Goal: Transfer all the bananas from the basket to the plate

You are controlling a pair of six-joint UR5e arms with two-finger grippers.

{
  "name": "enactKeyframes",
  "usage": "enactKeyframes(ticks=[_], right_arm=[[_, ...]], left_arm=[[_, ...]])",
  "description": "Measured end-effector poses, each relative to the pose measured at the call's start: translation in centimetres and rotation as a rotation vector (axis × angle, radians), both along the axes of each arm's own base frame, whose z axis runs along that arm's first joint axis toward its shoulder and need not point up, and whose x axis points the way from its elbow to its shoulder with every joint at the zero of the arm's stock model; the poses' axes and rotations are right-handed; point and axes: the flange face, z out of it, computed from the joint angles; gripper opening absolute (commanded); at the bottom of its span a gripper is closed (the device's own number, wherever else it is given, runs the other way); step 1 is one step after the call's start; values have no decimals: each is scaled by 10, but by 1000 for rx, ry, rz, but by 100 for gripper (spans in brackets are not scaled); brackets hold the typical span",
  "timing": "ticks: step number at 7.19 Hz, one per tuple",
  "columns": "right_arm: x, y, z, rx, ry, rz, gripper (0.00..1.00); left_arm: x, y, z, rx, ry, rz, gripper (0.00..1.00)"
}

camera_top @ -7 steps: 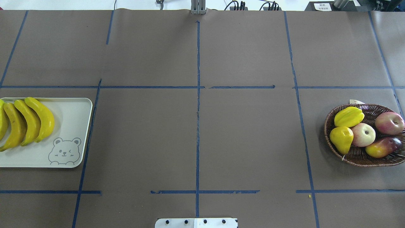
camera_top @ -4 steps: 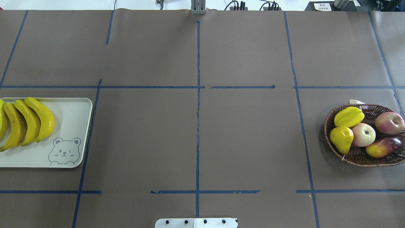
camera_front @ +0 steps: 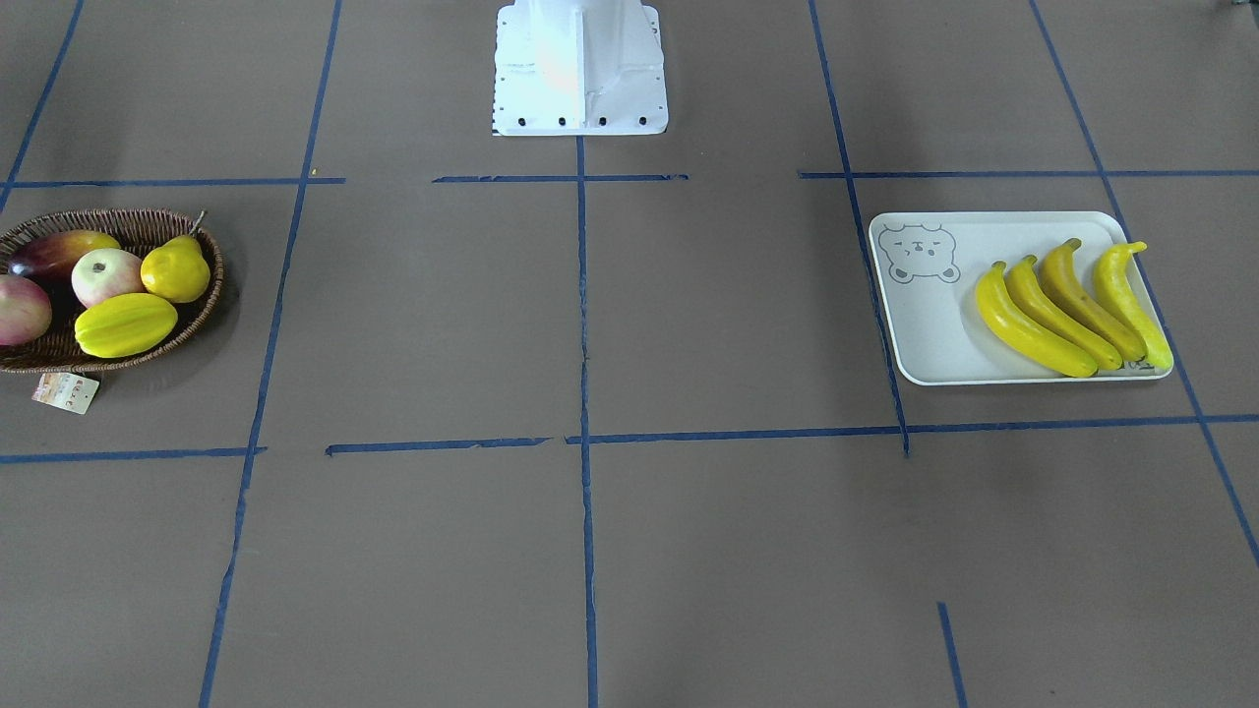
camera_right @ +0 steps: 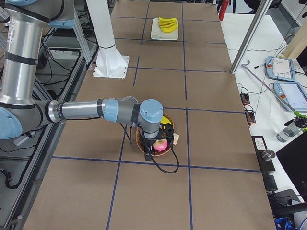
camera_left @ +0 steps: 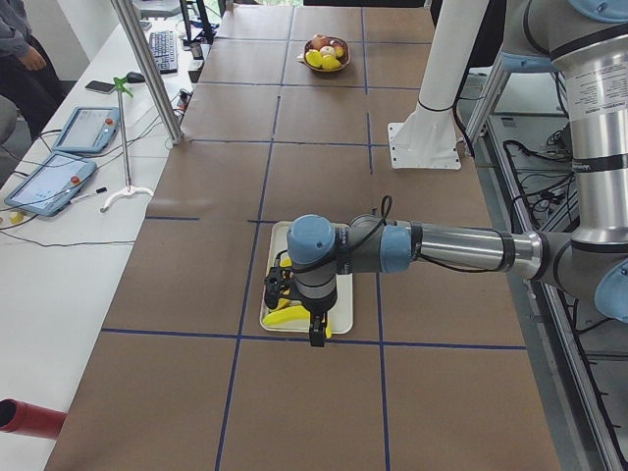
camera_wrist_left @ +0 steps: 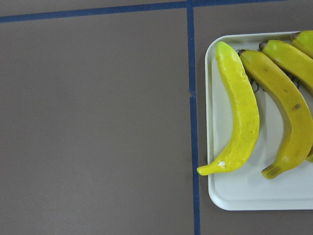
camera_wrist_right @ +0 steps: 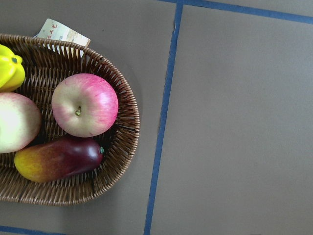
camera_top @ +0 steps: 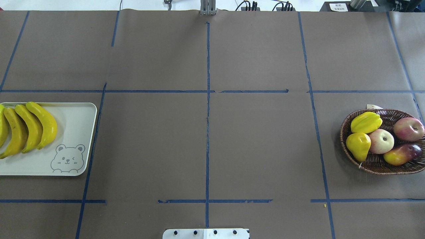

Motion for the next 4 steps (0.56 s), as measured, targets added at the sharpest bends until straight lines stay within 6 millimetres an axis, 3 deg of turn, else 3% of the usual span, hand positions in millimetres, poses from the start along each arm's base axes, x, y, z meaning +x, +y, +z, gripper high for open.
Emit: enactKeyframes(ticks=[4], right_arm=[[0,0,-1,4,-3,-1,100]], left_arm=[[0,-1,-4,11,5,0,100]])
